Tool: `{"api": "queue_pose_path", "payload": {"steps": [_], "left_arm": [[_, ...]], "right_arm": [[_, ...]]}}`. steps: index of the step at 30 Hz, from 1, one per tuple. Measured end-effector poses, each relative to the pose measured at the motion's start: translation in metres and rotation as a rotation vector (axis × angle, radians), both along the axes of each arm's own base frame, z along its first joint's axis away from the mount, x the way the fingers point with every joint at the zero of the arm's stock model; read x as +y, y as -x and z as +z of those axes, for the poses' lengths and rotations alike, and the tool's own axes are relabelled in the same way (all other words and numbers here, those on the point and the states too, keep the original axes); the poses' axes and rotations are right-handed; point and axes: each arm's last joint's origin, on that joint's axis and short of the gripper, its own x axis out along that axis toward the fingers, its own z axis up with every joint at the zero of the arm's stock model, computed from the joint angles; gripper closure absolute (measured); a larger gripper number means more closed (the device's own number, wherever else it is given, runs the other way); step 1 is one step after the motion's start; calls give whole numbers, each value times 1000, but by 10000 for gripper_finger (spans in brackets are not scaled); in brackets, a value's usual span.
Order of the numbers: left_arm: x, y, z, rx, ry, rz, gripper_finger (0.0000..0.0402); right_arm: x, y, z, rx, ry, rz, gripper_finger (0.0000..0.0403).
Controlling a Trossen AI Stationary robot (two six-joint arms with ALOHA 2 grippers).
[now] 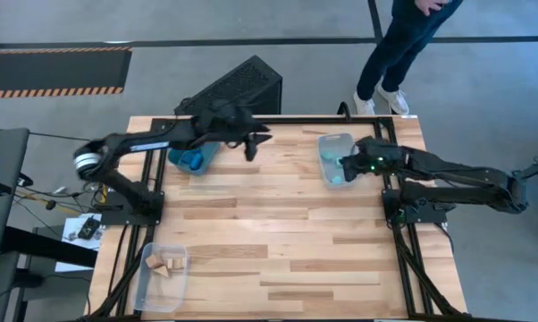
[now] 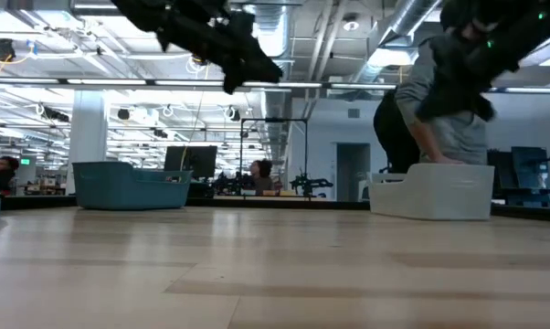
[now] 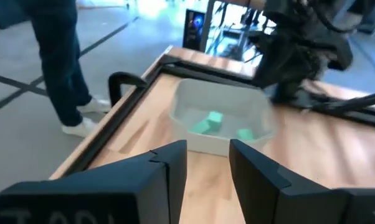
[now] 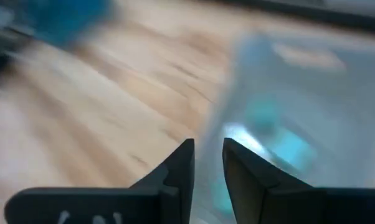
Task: Sort & place blocks by color
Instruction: Return to Home Position
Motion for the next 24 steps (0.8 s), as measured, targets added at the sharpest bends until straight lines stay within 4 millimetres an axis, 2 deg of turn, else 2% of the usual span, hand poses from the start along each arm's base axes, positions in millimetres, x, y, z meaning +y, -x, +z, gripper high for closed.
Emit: {"api": "queue_pose_path", "payload": {"steps": [4, 9, 12, 18, 22, 24], "left_arm": [[-16, 25, 16, -62, 31, 26, 297], [-32, 53, 35, -187, 0, 43, 309], [-44, 66, 29, -256, 5, 25, 330], [-75, 89, 4, -406, 64, -54, 383], [-89, 99, 2, -421, -32, -123, 399], [-95, 107, 6, -397, -111, -165, 396]], "right_arm": [[6, -10, 22, -225, 108, 145, 307], [11, -27, 36, -388, 156, 330, 360], [19, -39, 43, -502, 167, 448, 393], [48, -60, 47, -593, 222, 650, 392], [65, -59, 58, -586, 412, 805, 397], [69, -50, 66, -562, 548, 872, 392]]}}
